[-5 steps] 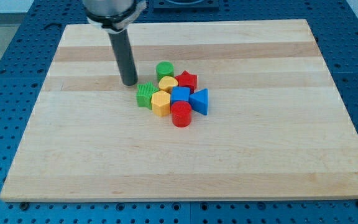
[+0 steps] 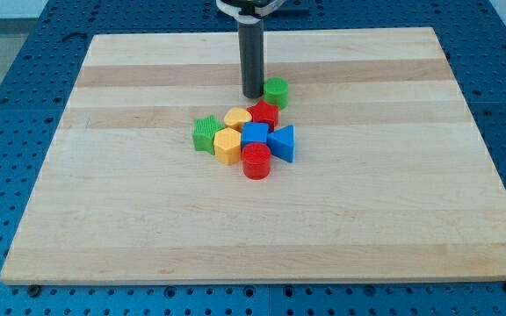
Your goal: Move green circle near to the blue triangle
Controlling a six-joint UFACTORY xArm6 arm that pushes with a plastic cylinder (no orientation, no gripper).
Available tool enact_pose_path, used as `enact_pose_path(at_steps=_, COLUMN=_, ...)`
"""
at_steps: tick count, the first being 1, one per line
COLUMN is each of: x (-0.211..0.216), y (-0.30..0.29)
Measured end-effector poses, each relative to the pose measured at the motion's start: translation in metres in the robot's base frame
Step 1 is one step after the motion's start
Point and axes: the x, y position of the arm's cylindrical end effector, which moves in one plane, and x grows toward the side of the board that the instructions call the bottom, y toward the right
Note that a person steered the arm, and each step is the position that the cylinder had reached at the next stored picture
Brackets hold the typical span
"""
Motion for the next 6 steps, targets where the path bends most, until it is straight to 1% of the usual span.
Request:
enact_pose_path(at_steps=1, x=-0.017, y=-0.001)
enact_pose_path(at_steps=2, x=-0.021, y=0.019)
enact_pose_path(at_steps=3, x=-0.009, y=0.043)
enact_pose_path(at_steps=5, x=0.050, y=0.059)
enact_pose_path(at_steps=6, x=0.037, y=0.072)
